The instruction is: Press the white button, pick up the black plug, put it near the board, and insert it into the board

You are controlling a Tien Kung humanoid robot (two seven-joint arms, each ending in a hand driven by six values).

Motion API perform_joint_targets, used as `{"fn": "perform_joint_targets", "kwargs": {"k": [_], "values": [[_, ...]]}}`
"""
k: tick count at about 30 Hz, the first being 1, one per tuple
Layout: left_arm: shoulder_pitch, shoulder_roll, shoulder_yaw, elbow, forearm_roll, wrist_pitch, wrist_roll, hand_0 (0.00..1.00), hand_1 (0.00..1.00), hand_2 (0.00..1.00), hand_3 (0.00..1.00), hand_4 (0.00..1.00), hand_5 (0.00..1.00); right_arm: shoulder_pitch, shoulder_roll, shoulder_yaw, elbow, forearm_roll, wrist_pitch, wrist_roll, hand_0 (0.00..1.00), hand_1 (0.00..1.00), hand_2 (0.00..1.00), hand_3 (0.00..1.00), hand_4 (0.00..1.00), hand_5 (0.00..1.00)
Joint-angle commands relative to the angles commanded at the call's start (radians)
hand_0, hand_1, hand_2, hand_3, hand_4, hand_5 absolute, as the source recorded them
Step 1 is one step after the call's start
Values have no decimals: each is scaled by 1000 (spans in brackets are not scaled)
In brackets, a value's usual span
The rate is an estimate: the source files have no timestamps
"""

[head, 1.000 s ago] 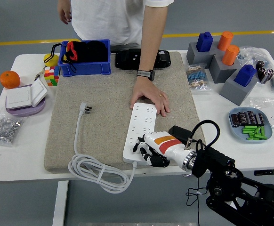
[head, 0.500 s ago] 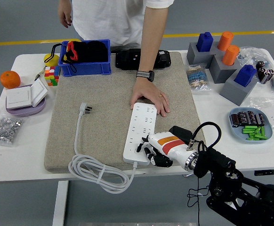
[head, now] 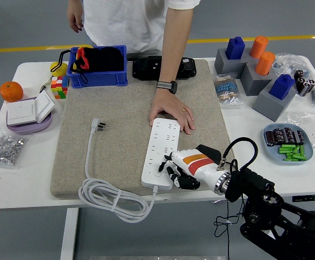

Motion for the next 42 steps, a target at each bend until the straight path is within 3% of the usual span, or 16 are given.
{"fn": "perform_joint_targets", "kwargs": {"k": [6, 7, 12, 13, 18, 19, 27, 30, 31, 42], "values": [[1, -2, -2, 0, -1, 0, -1, 708, 697, 670, 713, 718, 303, -12, -4, 40, 22, -3, -35, 38, 2, 2, 66, 555, 316, 2], [1, -2, -3, 0, -1, 1, -1, 707, 697, 670, 713, 719, 302, -15, -4, 46, 21, -2, -41, 44, 149, 90, 174, 574, 418, 2], [0, -4, -2, 0, -3, 1, -2, 707, 697, 670, 713, 719, 302, -37, -8, 98, 2, 8, -41, 47, 149, 90, 174, 574, 418, 2], [0, -4, 0, 0, -5, 1, -3, 707, 697, 670, 713, 718, 302, -45, -10, 114, -3, 9, -37, 46, 531, 501, 544, 667, 774, 138], [0, -4, -7, 0, 1, 1, -2, 707, 697, 670, 713, 718, 302, -70, -15, 169, -16, 2, -28, 47, 531, 501, 544, 667, 774, 138], [0, -4, -7, 0, 1, 1, -2, 707, 697, 670, 713, 718, 302, -72, -15, 175, -17, 0, -28, 47, 707, 717, 768, 798, 917, 237], [-1, -5, -4, 0, -2, 1, -3, 706, 697, 670, 713, 718, 302, -101, -11, 243, -23, 3, -84, 103, 719, 731, 782, 802, 909, 228], [-1, -5, -2, 0, -5, 1, -4, 706, 697, 670, 713, 718, 302, -110, -11, 257, -31, -3, -84, 100, 719, 731, 782, 802, 909, 228], [-1, -5, -2, 0, -5, 1, -4, 706, 697, 670, 713, 719, 303, -113, -12, 260, -36, -5, -82, 98, 746, 744, 782, 799, 952, 277], [-2, -5, -2, 0, -4, 1, -5, 706, 697, 670, 713, 718, 303, -131, -19, 271, -114, -3, -74, 91, 753, 750, 777, 793, 952, 274]]}}
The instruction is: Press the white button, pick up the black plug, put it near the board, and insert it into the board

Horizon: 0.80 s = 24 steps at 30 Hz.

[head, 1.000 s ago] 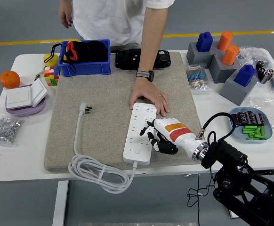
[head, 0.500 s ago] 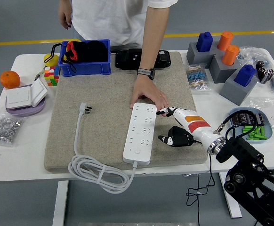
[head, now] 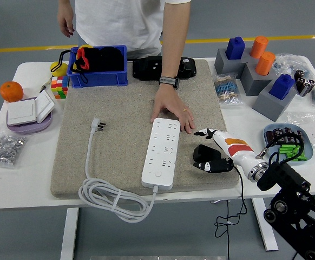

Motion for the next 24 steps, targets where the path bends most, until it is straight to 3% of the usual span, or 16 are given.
{"fn": "perform_joint_targets", "kwargs": {"k": [1, 7, 8, 13, 14, 19, 20, 24], "values": [[0, 0, -1, 0, 1, 0, 0, 706, 697, 670, 713, 717, 303, 0, 0, 0, -6, 1, -3, 3, 743, 735, 739, 768, 931, 263], [0, -1, 1, 0, -1, 0, 0, 706, 697, 670, 713, 717, 303, -3, 0, 0, -29, 17, -30, 17, 743, 735, 739, 768, 931, 263], [0, -1, 0, 0, 0, 0, 0, 707, 697, 670, 713, 718, 303, -3, 0, -2, -32, 26, -36, 22, 641, 668, 683, 681, 852, 226], [1, -1, 1, 0, 0, 0, 0, 707, 697, 670, 713, 718, 303, -5, -1, -2, -48, 36, -44, 26, 641, 668, 683, 681, 852, 226], [1, -1, 1, 0, 0, 0, 0, 708, 697, 670, 713, 719, 304, -5, -1, -2, -50, 36, -43, 24, 542, 591, 604, 621, 773, 175], [1, -1, -1, 0, 2, 0, 1, 708, 697, 670, 713, 719, 304, -5, -2, -4, -65, 41, -46, 29, 542, 591, 604, 621, 773, 175], [0, -1, -1, 0, 2, 0, 0, 706, 697, 670, 713, 718, 304, -5, -2, -3, -67, 45, -48, 32, 484, 538, 553, 595, 692, 126], [0, -1, 1, 0, 1, 0, 0, 706, 697, 670, 713, 718, 304, -4, -2, -1, -71, 53, -58, 40, 484, 538, 553, 595, 692, 126]]}}
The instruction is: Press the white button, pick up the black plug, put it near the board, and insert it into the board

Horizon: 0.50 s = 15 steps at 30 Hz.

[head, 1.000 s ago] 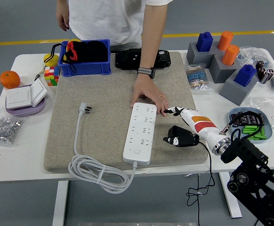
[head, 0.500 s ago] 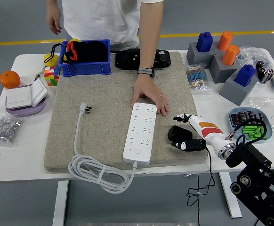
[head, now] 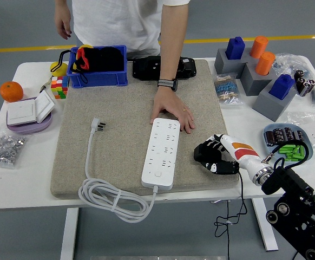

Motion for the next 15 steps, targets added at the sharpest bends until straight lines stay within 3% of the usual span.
{"fn": "perform_joint_targets", "kwargs": {"k": [2, 7, 8, 13, 14, 15], "values": [[0, 0, -1, 0, 1, 0, 0, 706, 697, 670, 713, 718, 304, 1, 0, -1, -4, 4, 3, -4, 453, 487, 513, 579, 662, 99], [0, 0, 0, 0, 0, 0, 0, 706, 697, 670, 713, 718, 304, 0, 0, -1, -5, 9, 2, -2, 453, 487, 513, 579, 662, 99], [0, 0, -1, 0, 1, 0, 1, 708, 696, 670, 713, 718, 304, 0, 0, -2, -4, 10, -2, 3, 355, 299, 327, 491, 704, 2], [0, 0, 0, 0, -1, 0, 0, 708, 696, 670, 713, 718, 304, -2, -1, 0, 14, 14, -30, 34, 355, 299, 327, 491, 704, 2], [0, 0, 0, 0, -1, 0, 0, 707, 697, 670, 713, 719, 305, -2, -1, 0, 19, 15, -32, 36, 293, 232, 259, 426, 655, 2], [0, 0, 0, 0, -2, 0, 0, 707, 697, 670, 713, 719, 305, -1, -2, -1, 26, 18, -33, 38, 293, 232, 259, 426, 655, 2]]}}
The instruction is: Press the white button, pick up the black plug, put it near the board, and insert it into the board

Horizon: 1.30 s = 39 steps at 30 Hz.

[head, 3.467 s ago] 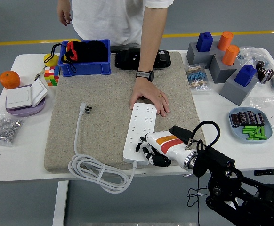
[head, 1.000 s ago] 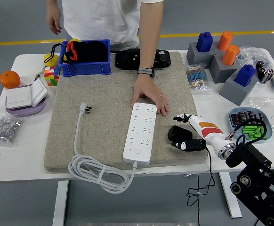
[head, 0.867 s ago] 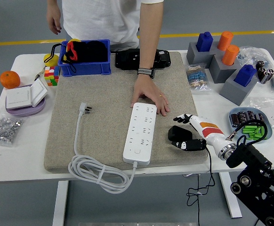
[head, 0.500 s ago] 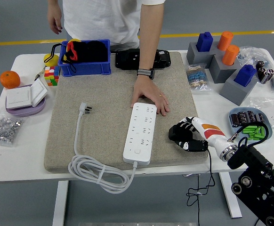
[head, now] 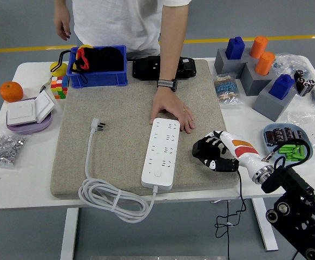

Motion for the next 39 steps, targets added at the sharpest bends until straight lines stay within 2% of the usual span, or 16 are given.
{"fn": "perform_joint_targets", "kwargs": {"k": [9, 14, 24, 39], "values": [[-3, 4, 6, 0, -3, -1, 1, 706, 697, 670, 713, 718, 304, 25, 1, -27, 74, 33, -11, 13, 292, 224, 261, 423, 650, 2], [-5, 6, 10, 0, -5, -1, 1, 706, 697, 670, 713, 719, 304, 43, 9, -61, 87, 39, -13, 15, 291, 223, 263, 419, 655, 2], [-1, 9, 9, 0, 1, -1, 4, 707, 697, 670, 713, 719, 305, 65, 24, -141, 74, 47, -14, 18, 291, 221, 266, 420, 661, 2], [0, 7, 12, 0, 2, -2, 3, 706, 698, 670, 713, 719, 304, 79, 59, -175, 29, 8, -22, 12, 290, 222, 268, 424, 663, 2]]}}
